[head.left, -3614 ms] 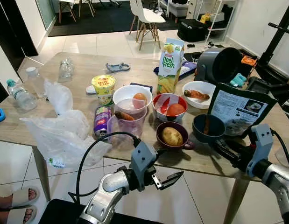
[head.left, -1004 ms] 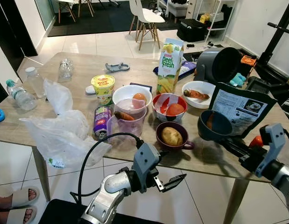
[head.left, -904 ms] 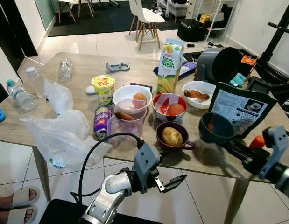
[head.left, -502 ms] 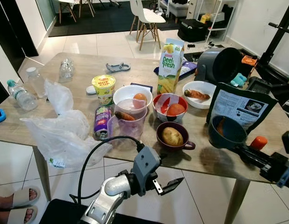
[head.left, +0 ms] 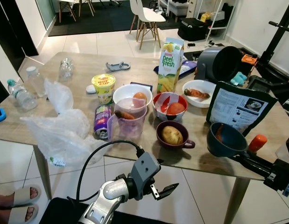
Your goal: Restocking fridge
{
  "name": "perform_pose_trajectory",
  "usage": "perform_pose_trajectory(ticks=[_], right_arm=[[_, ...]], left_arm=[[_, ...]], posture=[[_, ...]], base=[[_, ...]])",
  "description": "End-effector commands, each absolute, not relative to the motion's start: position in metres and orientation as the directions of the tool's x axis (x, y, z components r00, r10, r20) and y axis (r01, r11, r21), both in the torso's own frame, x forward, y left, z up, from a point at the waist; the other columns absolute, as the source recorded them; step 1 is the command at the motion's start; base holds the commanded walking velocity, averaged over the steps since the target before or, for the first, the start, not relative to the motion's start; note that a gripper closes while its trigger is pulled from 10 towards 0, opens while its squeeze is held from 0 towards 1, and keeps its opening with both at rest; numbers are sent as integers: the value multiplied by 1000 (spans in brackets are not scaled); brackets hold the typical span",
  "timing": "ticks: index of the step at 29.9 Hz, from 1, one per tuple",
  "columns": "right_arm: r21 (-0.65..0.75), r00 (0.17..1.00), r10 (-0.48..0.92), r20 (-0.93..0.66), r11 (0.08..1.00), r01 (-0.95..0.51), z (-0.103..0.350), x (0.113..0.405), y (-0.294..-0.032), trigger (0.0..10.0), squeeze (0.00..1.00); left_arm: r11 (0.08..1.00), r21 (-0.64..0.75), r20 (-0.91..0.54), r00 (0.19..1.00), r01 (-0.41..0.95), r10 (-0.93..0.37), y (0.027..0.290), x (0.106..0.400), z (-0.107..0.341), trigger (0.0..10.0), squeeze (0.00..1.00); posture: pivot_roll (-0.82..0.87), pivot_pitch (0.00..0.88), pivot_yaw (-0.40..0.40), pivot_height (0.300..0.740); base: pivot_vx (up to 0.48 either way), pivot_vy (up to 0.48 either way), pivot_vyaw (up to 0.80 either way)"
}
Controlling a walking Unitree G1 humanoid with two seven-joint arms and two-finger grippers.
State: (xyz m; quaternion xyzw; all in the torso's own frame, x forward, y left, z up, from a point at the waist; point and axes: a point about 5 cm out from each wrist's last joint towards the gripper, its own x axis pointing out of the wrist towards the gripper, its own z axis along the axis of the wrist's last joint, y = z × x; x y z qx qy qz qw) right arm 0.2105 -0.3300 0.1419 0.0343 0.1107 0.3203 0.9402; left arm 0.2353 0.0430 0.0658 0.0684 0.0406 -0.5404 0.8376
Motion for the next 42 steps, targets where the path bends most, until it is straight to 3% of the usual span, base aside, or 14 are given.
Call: perform_pose_trajectory(ticks=[1,12,26,33,42], right_arm=[[128,772,613,-169,790,-600,148,209,-332,10000,0],[133,776,593,-216,805,-578,138,207,-333,10000,0],[111,809,523,-269,851,-513,122,216,-332,10000,0],[130,823,475,-312,879,-458,100,220,-328,10000,0],[138,845,378,-379,925,-353,72,222,-328,10000,0]], left_arm=[[402,70,-176,408,913,-896,47,231,58,10000,0],[446,23,-301,432,895,-850,66,225,23,10000,0],[647,-54,-524,530,761,-667,123,214,-32,10000,0],[763,-88,-668,531,640,-522,154,183,-65,10000,0],[836,-96,-770,493,540,-406,174,154,-85,10000,0]], posture=[[56,56,8,740],[55,54,6,740],[53,44,4,740],[54,49,4,740],[54,49,-2,740]], base=[[-386,0,0],[-326,0,0],[-17,0,0],[0,0,0],[0,0,0]])
